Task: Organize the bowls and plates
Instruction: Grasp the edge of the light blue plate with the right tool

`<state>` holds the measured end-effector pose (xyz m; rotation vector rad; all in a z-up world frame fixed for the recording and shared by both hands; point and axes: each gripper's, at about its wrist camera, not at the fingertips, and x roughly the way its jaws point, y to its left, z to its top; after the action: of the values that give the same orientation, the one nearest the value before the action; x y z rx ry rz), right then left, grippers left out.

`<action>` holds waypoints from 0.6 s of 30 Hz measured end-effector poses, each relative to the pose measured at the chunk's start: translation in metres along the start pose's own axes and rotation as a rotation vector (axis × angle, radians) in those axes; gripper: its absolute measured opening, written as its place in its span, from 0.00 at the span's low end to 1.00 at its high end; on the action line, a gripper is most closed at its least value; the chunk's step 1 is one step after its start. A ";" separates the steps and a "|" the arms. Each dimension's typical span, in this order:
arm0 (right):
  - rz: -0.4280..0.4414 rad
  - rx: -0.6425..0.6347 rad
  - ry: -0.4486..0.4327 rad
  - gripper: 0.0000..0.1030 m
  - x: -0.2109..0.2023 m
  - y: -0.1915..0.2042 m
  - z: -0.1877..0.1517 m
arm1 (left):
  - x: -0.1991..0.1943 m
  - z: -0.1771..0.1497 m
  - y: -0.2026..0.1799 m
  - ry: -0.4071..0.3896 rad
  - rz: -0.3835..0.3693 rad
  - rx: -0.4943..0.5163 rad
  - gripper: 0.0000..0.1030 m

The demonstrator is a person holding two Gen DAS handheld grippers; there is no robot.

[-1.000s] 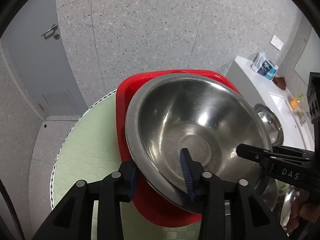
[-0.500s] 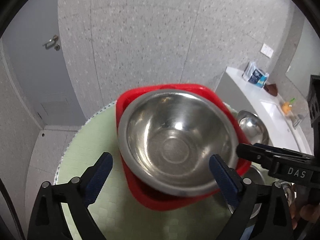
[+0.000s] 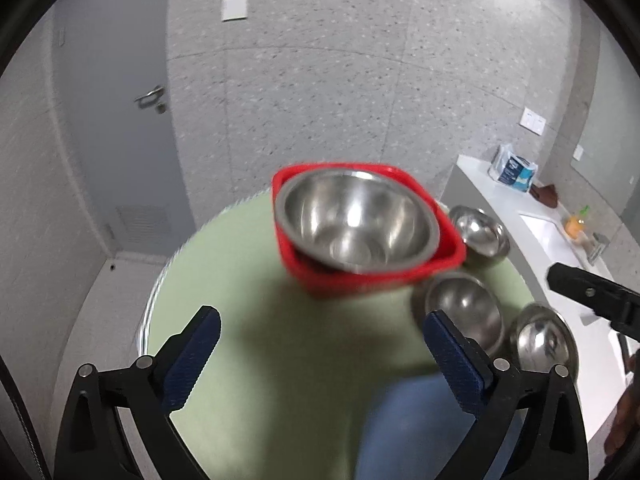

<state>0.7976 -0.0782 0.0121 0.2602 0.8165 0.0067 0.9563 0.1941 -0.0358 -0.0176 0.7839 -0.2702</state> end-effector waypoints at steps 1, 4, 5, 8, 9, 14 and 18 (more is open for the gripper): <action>0.001 -0.001 -0.007 0.72 -0.008 -0.003 -0.008 | -0.010 -0.017 -0.005 0.007 0.009 -0.010 0.97; 0.005 -0.005 -0.005 0.73 -0.023 -0.009 -0.033 | -0.032 -0.043 -0.018 0.027 0.028 -0.025 0.97; 0.010 -0.006 0.001 0.73 -0.027 -0.011 -0.043 | -0.041 -0.059 -0.024 0.037 0.038 -0.029 0.97; 0.014 -0.013 0.015 0.73 -0.035 -0.016 -0.069 | -0.057 -0.082 -0.036 0.056 0.058 -0.032 0.97; 0.013 -0.012 0.019 0.73 -0.036 -0.017 -0.074 | -0.061 -0.087 -0.038 0.064 0.063 -0.033 0.97; 0.014 -0.016 0.056 0.73 -0.038 -0.023 -0.115 | -0.074 -0.124 -0.054 0.119 0.097 -0.039 0.97; 0.008 -0.038 0.090 0.73 -0.029 -0.022 -0.140 | -0.075 -0.131 -0.055 0.153 0.111 -0.041 0.97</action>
<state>0.6750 -0.0709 -0.0639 0.2282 0.9043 0.0422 0.8011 0.1707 -0.0700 0.0082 0.9391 -0.1516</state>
